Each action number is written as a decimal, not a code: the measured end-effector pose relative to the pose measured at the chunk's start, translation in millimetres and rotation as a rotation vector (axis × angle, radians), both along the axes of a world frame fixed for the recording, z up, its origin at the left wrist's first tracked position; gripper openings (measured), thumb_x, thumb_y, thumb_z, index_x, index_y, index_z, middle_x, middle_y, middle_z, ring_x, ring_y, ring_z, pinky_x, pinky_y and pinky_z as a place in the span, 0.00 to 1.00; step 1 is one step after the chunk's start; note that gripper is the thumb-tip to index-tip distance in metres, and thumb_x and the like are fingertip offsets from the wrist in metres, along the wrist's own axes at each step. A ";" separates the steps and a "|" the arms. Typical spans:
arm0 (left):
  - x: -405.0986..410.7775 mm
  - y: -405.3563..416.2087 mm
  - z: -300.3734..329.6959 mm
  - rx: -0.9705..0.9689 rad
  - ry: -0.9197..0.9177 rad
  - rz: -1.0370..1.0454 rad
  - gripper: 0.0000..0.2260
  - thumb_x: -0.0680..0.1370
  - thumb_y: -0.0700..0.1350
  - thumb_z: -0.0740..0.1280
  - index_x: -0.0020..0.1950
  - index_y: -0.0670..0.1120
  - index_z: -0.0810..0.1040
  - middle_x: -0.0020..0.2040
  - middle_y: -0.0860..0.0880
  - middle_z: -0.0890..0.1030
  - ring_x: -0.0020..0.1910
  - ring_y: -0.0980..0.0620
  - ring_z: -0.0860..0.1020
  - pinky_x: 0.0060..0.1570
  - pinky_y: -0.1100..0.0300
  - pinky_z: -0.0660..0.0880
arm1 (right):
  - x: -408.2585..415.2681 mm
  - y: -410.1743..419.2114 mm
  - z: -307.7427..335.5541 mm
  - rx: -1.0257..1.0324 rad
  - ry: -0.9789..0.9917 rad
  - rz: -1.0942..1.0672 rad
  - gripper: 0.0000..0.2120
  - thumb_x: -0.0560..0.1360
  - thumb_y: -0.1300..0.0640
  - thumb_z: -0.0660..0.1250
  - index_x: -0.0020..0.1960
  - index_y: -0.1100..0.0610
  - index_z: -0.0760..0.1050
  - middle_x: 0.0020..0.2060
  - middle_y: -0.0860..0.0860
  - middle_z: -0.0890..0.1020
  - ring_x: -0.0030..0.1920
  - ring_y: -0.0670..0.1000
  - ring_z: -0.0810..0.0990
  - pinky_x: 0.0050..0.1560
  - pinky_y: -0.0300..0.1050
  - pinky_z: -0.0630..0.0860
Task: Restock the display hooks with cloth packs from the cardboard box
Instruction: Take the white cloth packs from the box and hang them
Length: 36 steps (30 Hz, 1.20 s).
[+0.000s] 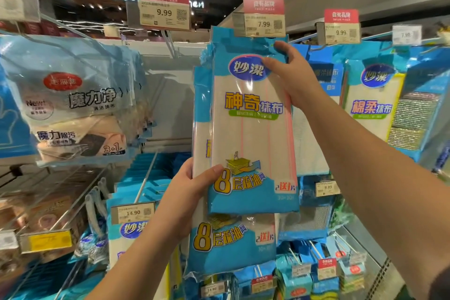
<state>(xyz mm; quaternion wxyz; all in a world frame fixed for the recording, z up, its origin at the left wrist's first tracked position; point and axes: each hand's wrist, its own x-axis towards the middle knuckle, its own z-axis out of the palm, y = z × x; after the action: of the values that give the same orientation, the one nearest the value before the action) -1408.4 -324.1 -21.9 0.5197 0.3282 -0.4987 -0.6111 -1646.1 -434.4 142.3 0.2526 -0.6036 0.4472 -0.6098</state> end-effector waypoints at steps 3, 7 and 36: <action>-4.1 1.6 0.5 0.005 0.012 0.032 0.24 0.69 0.48 0.73 0.64 0.45 0.74 0.54 0.42 0.86 0.52 0.39 0.85 0.56 0.38 0.79 | -0.4 -1.1 -0.7 0.033 0.030 -0.025 0.31 0.72 0.47 0.74 0.72 0.48 0.67 0.66 0.50 0.75 0.54 0.51 0.84 0.53 0.55 0.83; -9.6 -1.1 -0.4 0.035 0.065 0.120 0.21 0.71 0.47 0.74 0.63 0.46 0.75 0.52 0.42 0.86 0.51 0.39 0.85 0.55 0.36 0.79 | 8.2 9.0 -11.9 0.027 0.172 -0.144 0.39 0.71 0.38 0.72 0.76 0.46 0.60 0.72 0.52 0.66 0.66 0.50 0.74 0.65 0.55 0.75; 90.1 6.3 -38.0 -0.106 -0.109 0.490 0.08 0.79 0.49 0.69 0.59 0.54 0.79 0.51 0.52 0.86 0.48 0.51 0.85 0.51 0.42 0.81 | 50.3 -13.4 -104.6 0.072 0.627 -0.484 0.51 0.72 0.37 0.70 0.81 0.56 0.43 0.79 0.58 0.46 0.78 0.61 0.49 0.77 0.56 0.52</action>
<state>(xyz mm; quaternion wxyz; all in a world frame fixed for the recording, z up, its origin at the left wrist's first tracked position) -1318.2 -317.9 -59.9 0.6411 0.4440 -0.4629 -0.4214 -1595.8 -447.8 37.7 -0.0263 -0.6284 0.6532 -0.4217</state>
